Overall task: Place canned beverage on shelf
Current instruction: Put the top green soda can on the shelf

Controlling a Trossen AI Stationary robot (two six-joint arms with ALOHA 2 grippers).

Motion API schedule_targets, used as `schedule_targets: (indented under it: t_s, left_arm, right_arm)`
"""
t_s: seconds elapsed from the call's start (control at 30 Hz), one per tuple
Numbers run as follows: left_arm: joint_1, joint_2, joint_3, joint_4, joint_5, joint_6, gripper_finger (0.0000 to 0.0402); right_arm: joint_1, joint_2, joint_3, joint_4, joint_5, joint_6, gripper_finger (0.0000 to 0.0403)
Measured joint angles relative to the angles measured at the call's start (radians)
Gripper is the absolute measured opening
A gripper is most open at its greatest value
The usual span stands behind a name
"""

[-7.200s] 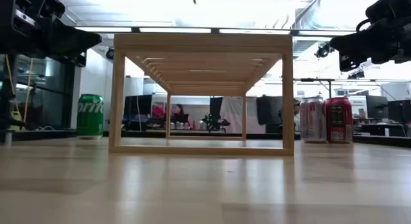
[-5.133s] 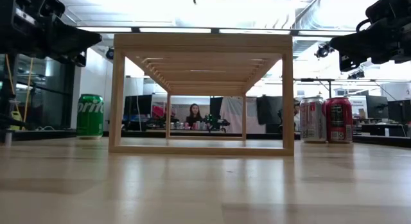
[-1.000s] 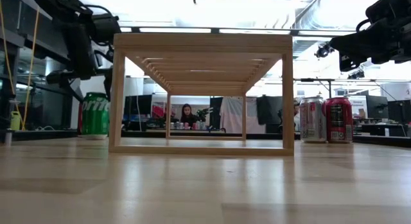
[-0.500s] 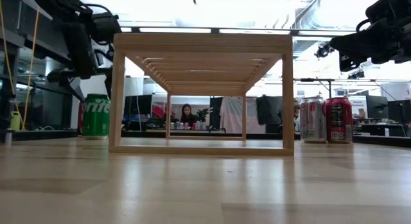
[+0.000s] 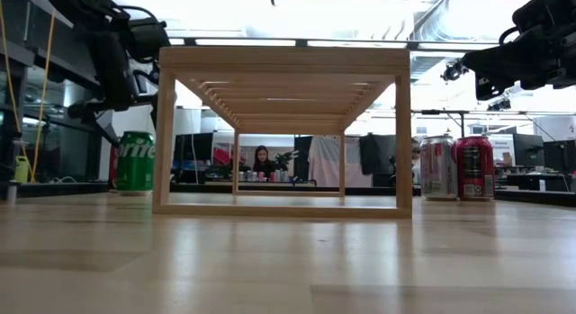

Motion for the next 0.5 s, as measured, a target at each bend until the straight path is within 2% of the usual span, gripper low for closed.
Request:
schedule_targets:
  t_s: [0.23, 0.5]
  left_arm:
    - [0.002, 0.021, -0.006, 0.017, -0.061, -0.006, 0.0394]
    - [0.002, 0.062, -0.061, 0.076, -0.074, -0.082, 0.0394]
  right_arm:
    - [0.0, 0.0, 0.0, 0.0, 0.0, 0.0, 0.0]
    - [0.0, 0.0, 0.0, 0.0, 0.0, 0.0, 0.0]
